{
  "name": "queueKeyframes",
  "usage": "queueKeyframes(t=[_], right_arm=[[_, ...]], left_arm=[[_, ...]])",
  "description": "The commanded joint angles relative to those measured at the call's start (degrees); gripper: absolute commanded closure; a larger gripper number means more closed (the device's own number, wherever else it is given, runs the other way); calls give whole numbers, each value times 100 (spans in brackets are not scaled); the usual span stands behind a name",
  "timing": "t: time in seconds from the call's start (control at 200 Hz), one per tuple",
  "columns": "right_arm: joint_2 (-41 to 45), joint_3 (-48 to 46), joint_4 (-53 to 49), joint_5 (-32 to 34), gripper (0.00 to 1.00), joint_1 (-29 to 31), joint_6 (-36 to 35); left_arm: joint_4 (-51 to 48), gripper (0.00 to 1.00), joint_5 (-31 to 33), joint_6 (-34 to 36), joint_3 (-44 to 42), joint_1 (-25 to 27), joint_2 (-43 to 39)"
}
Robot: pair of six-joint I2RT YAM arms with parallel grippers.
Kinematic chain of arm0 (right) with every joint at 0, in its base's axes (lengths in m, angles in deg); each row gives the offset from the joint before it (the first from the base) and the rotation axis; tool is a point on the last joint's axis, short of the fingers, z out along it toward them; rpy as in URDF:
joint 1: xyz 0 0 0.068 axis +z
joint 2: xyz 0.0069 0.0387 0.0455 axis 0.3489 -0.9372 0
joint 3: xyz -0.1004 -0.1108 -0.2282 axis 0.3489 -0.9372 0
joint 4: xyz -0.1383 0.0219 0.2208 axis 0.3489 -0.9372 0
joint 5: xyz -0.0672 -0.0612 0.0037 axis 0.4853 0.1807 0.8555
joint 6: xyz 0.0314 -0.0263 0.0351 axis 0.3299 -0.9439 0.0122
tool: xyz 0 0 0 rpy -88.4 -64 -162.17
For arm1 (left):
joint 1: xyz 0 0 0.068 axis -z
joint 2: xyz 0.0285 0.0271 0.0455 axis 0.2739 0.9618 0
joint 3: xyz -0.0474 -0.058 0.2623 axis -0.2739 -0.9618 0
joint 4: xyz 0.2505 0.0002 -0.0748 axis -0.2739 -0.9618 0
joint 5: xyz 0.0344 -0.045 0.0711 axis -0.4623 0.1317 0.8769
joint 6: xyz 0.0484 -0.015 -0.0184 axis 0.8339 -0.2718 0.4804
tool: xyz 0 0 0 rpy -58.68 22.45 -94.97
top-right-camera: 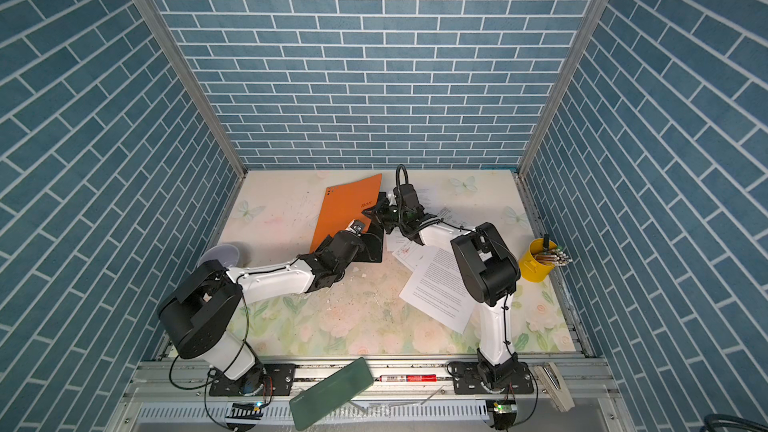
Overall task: Put the files into the folder
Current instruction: 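Swing the orange cover open away from the papers with the left gripper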
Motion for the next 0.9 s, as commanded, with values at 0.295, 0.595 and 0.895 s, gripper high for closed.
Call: queueKeyframes(t=[0.295,0.595,0.895], right_arm=[[741,-369,-393,480,55,-162,-610],[1442,-1058,-436,1021,38,-455,-953],[1712,-1408,-1049,1283,36,-583,-1411]], left_arm=[[-68,92,-22,-573,-42,-55,-639],[-302,93,-250,-990,60,-98,-795],[-211,92,-843,-1478,59,-125,-1130]])
